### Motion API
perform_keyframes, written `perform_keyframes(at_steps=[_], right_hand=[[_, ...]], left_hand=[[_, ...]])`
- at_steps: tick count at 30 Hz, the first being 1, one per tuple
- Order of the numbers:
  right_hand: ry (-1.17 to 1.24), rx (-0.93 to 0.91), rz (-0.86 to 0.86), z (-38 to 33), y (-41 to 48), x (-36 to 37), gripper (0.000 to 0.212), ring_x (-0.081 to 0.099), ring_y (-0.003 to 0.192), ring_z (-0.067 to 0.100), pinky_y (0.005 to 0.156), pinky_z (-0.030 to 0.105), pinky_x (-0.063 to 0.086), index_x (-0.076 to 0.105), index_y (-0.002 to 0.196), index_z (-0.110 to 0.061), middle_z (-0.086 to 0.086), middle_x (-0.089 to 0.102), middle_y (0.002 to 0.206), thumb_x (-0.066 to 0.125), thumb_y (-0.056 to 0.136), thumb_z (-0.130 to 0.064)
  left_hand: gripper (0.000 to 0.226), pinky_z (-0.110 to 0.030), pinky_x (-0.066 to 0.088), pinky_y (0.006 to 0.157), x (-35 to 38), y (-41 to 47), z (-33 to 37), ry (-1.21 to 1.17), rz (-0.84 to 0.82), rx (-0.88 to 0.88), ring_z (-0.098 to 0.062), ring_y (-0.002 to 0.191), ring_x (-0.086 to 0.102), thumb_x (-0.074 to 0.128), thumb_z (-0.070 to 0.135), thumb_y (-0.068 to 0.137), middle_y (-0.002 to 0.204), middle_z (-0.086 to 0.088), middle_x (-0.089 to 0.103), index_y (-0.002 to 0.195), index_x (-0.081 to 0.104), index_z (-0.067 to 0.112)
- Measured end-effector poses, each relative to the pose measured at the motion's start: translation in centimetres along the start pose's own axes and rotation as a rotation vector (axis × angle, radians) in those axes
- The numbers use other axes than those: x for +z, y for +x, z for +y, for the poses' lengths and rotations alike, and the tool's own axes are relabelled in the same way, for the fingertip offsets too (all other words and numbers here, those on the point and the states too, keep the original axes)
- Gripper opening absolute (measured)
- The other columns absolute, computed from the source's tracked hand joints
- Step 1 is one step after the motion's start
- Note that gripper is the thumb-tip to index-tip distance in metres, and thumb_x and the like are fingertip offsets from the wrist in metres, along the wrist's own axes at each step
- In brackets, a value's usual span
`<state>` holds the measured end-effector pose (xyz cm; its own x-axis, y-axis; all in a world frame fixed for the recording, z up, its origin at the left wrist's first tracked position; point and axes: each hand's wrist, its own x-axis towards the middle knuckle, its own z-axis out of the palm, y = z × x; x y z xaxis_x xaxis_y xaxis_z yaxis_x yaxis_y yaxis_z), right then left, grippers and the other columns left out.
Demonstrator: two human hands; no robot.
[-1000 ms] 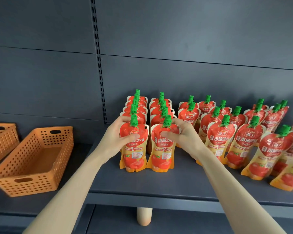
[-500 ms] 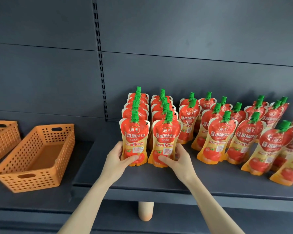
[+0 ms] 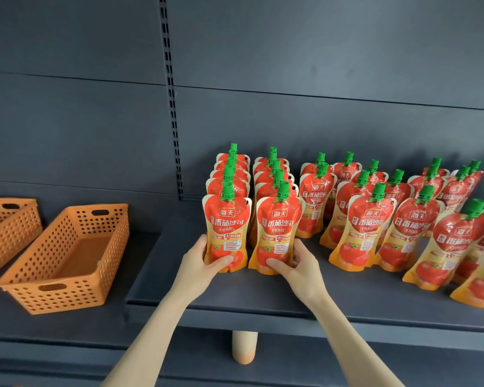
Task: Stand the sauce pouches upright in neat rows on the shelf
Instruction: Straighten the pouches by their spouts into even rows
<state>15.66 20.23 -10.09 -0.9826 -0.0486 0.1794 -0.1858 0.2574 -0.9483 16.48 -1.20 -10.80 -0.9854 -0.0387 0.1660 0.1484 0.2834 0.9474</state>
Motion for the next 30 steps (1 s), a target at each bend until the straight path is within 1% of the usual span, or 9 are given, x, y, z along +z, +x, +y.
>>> perform_keyframes(at_steps=[6, 8, 11, 15, 21, 25, 30], right_hand=[[-0.021, -0.006, 0.0, -0.01, -0.08, -0.03, 0.042, 0.059, 0.093, -0.002, 0.068, 0.007, 0.048, 0.05, 0.114, -0.025, -0.014, 0.061, 0.105, 0.072, 0.079, -0.023], [-0.027, -0.009, -0.003, -0.02, -0.07, -0.04, 0.041, 0.059, 0.093, -0.001, 0.07, 0.008, 0.048, 0.05, 0.113, -0.026, -0.013, 0.061, 0.106, 0.072, 0.079, -0.023], [-0.039, -0.013, -0.007, -0.03, -0.04, -0.01, 0.04, 0.059, 0.094, 0.0, 0.074, 0.009, 0.047, 0.049, 0.113, -0.026, -0.013, 0.061, 0.107, 0.071, 0.08, -0.024], [-0.046, -0.029, -0.008, -0.1, -0.11, 0.16, 0.039, 0.058, 0.093, -0.002, 0.074, 0.008, 0.046, 0.048, 0.113, -0.027, -0.015, 0.06, 0.107, 0.07, 0.081, -0.023], [-0.059, -0.033, -0.01, -0.1, -0.15, 0.15, 0.038, 0.058, 0.092, -0.005, 0.073, 0.007, 0.047, 0.048, 0.112, -0.027, -0.014, 0.06, 0.106, 0.069, 0.082, -0.022], [-0.072, -0.031, 0.001, -0.17, -0.24, 0.23, 0.038, 0.057, 0.091, -0.003, 0.072, 0.007, 0.046, 0.047, 0.112, -0.026, -0.015, 0.059, 0.106, 0.07, 0.082, -0.023], [-0.076, -0.023, 0.006, -0.31, -0.31, 0.22, 0.038, 0.057, 0.09, -0.005, 0.068, 0.003, 0.046, 0.048, 0.114, -0.023, -0.015, 0.059, 0.105, 0.069, 0.082, -0.022]], left_hand=[[0.047, -0.029, 0.052, 0.09, -0.01, 0.1, -0.01, 0.022, 0.007, 0.0, -0.009, 0.104, 0.06, 0.07, 0.031, 0.079, 0.115, 0.011, 0.061, 0.119, 0.046, 0.027], [0.046, -0.025, 0.052, 0.088, 0.04, 0.08, 0.01, 0.031, 0.014, 0.002, -0.009, 0.105, 0.06, 0.069, 0.03, 0.08, 0.115, 0.011, 0.06, 0.12, 0.046, 0.026], [0.044, -0.014, 0.048, 0.079, 0.23, -0.03, 0.23, 0.062, 0.025, 0.01, -0.007, 0.102, 0.059, 0.068, 0.029, 0.082, 0.113, 0.014, 0.058, 0.119, 0.044, 0.025], [0.049, -0.01, 0.045, 0.076, 0.36, -0.07, 0.34, 0.128, 0.051, 0.021, -0.005, 0.101, 0.056, 0.066, 0.029, 0.083, 0.114, 0.013, 0.055, 0.125, 0.043, 0.017], [0.051, -0.014, 0.045, 0.08, 0.31, 0.03, 0.48, 0.138, 0.041, 0.012, -0.006, 0.103, 0.056, 0.066, 0.031, 0.083, 0.116, 0.011, 0.056, 0.126, 0.043, 0.016], [0.05, -0.009, 0.044, 0.076, 0.26, -0.07, 0.57, 0.142, 0.041, 0.008, -0.003, 0.099, 0.055, 0.066, 0.03, 0.084, 0.116, 0.011, 0.055, 0.126, 0.042, 0.016], [0.051, -0.021, 0.046, 0.085, 0.17, -0.05, 0.66, 0.131, 0.021, 0.006, -0.008, 0.106, 0.056, 0.065, 0.028, 0.084, 0.123, 0.005, 0.057, 0.128, 0.042, 0.015]])
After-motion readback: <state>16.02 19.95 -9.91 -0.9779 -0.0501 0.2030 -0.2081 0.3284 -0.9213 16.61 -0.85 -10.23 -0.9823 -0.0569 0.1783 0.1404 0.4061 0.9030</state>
